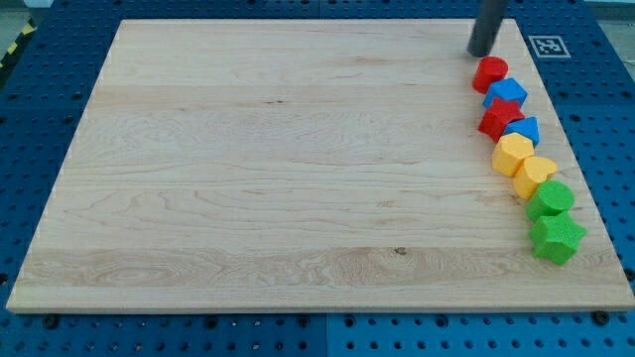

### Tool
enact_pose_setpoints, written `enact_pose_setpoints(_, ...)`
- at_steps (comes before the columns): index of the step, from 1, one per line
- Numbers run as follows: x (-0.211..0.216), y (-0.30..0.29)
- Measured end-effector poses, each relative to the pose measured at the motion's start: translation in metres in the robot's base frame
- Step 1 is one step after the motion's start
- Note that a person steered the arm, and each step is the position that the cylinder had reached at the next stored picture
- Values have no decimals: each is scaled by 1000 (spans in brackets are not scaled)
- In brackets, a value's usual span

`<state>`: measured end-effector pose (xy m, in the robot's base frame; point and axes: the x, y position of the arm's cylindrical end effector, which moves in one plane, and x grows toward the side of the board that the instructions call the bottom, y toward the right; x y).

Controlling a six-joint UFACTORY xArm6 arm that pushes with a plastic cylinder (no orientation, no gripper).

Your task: Push red circle towards left

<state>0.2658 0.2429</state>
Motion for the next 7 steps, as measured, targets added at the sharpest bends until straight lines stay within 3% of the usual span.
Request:
enact_pose_setpoints(1, 16, 49)
enact_pose_setpoints(2, 54, 38)
enact_pose_setpoints(6, 54, -23)
enact_pose_setpoints(7, 57, 35)
